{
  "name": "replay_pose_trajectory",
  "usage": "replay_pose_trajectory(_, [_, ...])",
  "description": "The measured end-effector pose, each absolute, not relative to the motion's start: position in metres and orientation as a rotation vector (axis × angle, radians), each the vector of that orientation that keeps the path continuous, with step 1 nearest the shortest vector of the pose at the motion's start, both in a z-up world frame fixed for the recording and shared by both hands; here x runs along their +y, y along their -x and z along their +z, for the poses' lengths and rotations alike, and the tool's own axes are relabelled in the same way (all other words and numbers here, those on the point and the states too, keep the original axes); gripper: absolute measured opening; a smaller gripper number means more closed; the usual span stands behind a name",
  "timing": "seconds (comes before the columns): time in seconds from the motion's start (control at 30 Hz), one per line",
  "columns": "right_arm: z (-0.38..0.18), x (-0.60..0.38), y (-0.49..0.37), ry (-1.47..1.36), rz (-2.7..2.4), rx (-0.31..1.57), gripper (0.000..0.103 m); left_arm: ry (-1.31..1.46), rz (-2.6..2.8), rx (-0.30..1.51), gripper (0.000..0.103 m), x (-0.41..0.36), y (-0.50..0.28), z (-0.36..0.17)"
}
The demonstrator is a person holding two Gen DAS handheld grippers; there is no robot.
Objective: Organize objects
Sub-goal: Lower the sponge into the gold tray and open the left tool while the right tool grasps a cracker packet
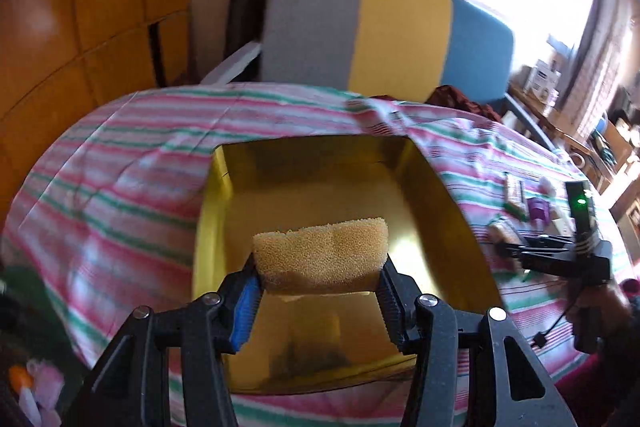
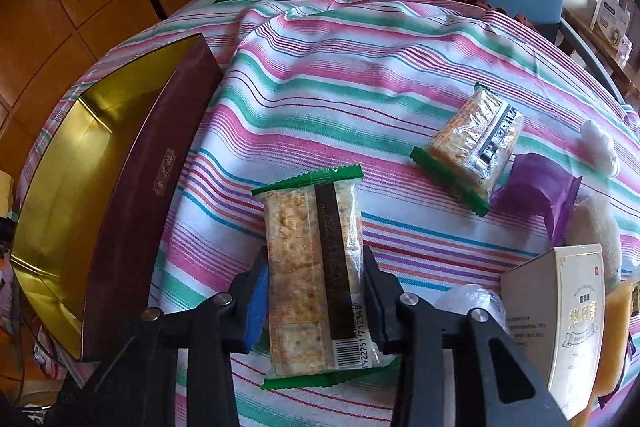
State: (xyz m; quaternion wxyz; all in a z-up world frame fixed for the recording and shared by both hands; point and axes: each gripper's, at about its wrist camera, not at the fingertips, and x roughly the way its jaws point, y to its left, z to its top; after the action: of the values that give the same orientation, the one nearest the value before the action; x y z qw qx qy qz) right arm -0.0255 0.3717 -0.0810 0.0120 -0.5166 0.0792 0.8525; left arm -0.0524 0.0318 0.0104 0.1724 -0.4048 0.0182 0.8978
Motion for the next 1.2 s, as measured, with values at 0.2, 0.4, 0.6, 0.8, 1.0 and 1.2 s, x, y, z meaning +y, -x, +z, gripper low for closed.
replay_pose_trajectory(0.2, [-0.08, 0.371, 0.023, 1.608, 2.654, 0.233, 0.04, 1.25, 2.532, -0.034, 0.053, 0.014, 0.086, -0.007])
replay_pose_trajectory(0.4, [-0.082, 0.369, 0.027, 1.608, 2.655, 0.219, 0.04, 1.257, 2.535, 0.044, 0.053, 0.031, 0.126, -0.011])
replay_pose_trajectory(0.6, [-0.082, 0.366, 0.03, 1.607, 2.656, 0.192, 0.04, 1.318, 2.567, 0.059, 0.054, 0.043, 0.18, -0.029])
replay_pose_trajectory(0.8, [-0.083, 0.365, 0.03, 1.611, 2.656, 0.18, 0.04, 1.365, 2.634, 0.092, 0.061, 0.042, 0.225, -0.045])
replay_pose_trajectory(1.0, [-0.083, 0.365, 0.03, 1.609, 2.657, 0.171, 0.04, 1.29, 2.688, 0.042, 0.087, 0.034, 0.22, -0.031])
replay_pose_trajectory(1.2, [-0.082, 0.363, 0.028, 1.599, 2.656, 0.145, 0.04, 1.235, 2.736, -0.002, 0.087, 0.016, 0.177, -0.017])
